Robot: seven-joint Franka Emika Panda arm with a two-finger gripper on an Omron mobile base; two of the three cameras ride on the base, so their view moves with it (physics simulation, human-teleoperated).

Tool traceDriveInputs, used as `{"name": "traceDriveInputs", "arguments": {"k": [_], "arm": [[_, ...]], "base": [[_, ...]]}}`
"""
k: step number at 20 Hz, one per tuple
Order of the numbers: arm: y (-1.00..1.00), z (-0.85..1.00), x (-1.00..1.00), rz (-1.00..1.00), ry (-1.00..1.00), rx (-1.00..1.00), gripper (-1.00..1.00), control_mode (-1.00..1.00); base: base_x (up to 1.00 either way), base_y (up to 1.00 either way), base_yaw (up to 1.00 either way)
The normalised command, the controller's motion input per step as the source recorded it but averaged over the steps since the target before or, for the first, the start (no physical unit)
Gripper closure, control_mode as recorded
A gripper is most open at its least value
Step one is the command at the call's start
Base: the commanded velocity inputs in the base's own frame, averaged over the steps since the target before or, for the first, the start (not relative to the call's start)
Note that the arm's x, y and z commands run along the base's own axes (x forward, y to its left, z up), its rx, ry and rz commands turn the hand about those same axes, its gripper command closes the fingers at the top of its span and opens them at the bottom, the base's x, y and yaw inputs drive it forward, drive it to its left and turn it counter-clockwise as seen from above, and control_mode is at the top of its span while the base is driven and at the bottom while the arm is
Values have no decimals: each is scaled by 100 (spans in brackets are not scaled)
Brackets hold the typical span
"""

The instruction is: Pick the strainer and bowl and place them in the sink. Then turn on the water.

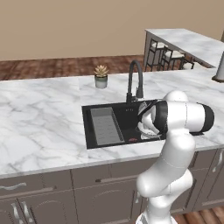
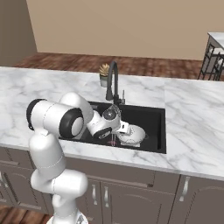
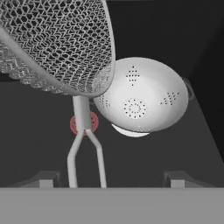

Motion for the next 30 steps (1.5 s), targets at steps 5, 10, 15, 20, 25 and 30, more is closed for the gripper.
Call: {"name": "traceDriveInputs", "arguments": {"k": [5,10,15,20,25,30], "arm": [[0,0,0,0,0,0,-100,-100],[0,0,-2,0,-2,0,-100,-100],[0,8,-21,0,-9,0,-100,-100],[0,20,-32,0,-10,0,-100,-100],[0,31,-38,0,-12,0,-100,-100],[2,61,-25,0,-10,0,-100,-100]], "base": [[0,0,0],[0,0,0],[0,0,0],[0,0,0],[0,0,0],[0,0,0]]}}
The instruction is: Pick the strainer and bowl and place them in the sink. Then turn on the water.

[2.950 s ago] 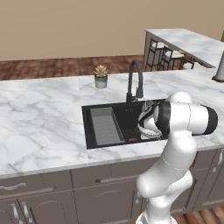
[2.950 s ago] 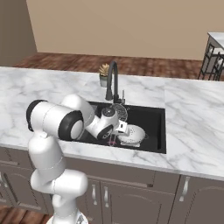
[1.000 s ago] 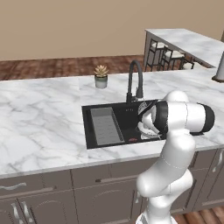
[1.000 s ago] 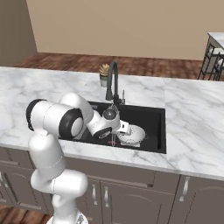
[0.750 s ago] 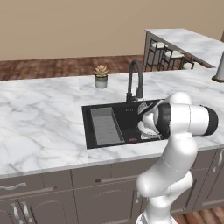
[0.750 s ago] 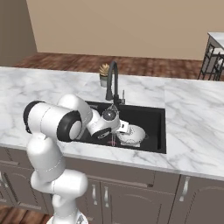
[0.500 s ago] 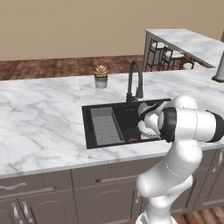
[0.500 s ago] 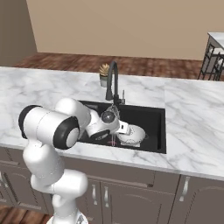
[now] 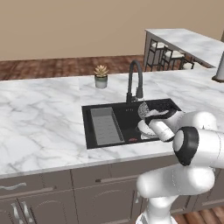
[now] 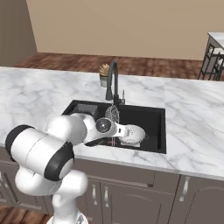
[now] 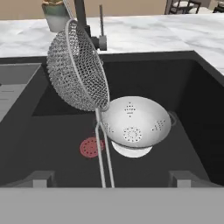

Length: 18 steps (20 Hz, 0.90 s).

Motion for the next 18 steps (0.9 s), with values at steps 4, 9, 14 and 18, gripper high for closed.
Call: {"name": "traceDriveInputs", "arguments": {"k": [4,9,14,18], "arm": [[10,71,-9,0,-4,0,-100,-100],[17,78,-7,-1,0,0,-100,-100],[16,89,-7,-3,0,0,-100,-100],[4,96,-9,-5,4,0,-100,-100]], "base": [[0,0,0],[0,0,0],[0,0,0],[0,0,0]]}}
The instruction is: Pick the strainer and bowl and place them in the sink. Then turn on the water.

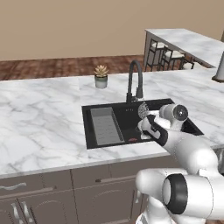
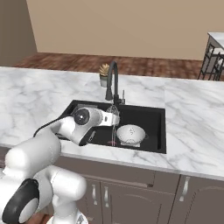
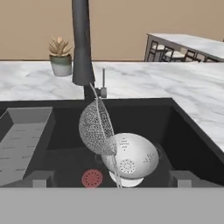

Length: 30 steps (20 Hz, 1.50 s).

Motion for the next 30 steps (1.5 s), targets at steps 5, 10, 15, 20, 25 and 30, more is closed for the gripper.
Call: {"name": "traceDriveInputs", "arguments": {"k": [5,10,15,20,25,30], "arm": [[0,88,-19,-6,13,0,-100,-100],[0,66,-39,-1,15,0,-100,-100],[8,47,-54,0,11,0,-100,-100],[24,35,-60,0,9,0,-100,-100],[40,3,-68,0,0,0,-100,-100],[20,0,-61,1,0,1,-100,-100]], "base": [[0,0,0],[0,0,0],[0,0,0],[0,0,0],[0,0,0],[0,0,0]]}}
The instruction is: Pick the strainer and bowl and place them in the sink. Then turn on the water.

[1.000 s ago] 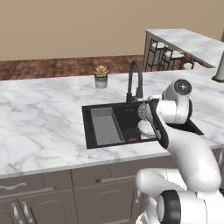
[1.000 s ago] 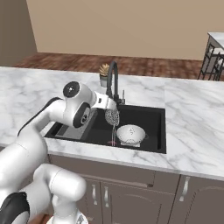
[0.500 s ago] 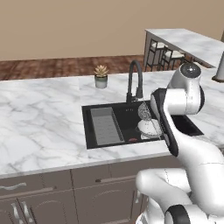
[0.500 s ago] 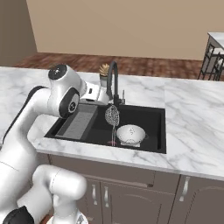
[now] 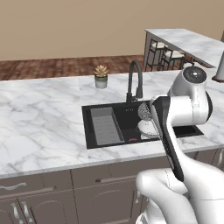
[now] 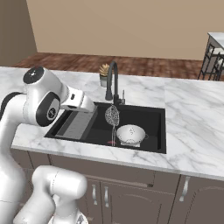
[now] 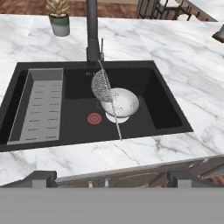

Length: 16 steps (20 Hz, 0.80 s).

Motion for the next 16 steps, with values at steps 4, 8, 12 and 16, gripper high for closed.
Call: {"name": "traceDriveInputs", "arguments": {"k": [4,8,12,16], "arm": [[2,1,-48,3,0,3,-100,-100],[0,4,-34,6,0,2,-100,-100],[1,4,-22,5,0,0,-100,-100],[5,13,-11,2,0,0,-100,-100]], "base": [[0,0,0],[0,0,0],[0,0,0],[0,0,0]]}}
